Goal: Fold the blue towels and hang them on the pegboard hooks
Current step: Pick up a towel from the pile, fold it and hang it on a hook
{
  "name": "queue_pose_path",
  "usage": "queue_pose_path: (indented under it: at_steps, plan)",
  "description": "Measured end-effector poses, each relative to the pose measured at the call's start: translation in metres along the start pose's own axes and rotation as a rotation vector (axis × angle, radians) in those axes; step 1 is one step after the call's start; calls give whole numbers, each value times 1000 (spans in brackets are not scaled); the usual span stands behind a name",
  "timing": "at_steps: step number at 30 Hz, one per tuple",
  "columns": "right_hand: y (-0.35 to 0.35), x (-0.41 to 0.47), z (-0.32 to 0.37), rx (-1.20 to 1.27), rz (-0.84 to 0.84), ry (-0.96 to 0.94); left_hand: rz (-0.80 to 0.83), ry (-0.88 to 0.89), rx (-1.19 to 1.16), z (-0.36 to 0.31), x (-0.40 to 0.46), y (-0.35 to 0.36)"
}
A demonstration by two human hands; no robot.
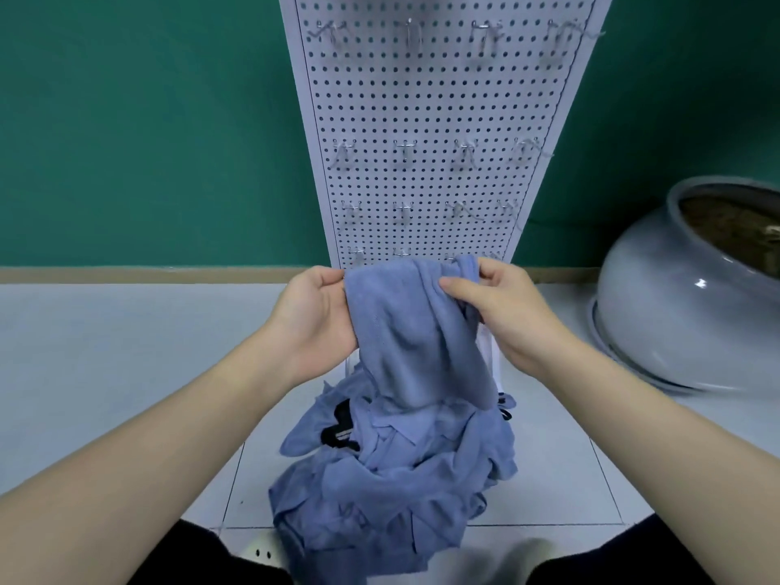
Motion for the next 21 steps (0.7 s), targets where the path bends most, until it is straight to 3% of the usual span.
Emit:
queue_pose_path:
  at_steps: [6,13,21]
  plan:
    - [-24,4,14,32,-137,-50,-11,70,100,-6,11,-13]
    - [-48,3,32,54,-180,-118,21,145,361,-15,11,-26]
    - [-82,5,43,-23,-270,-176,-184,372,683,-29,10,-43]
Point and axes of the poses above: each hand's wrist, its own x-axis towards the middle knuckle, its own y-axis out of the palm, z = x × y, the point moved 4 cm from there along x, towards the middle knuckle, and after that the axes turned 11 degrees about y, right-handed, at the moved point
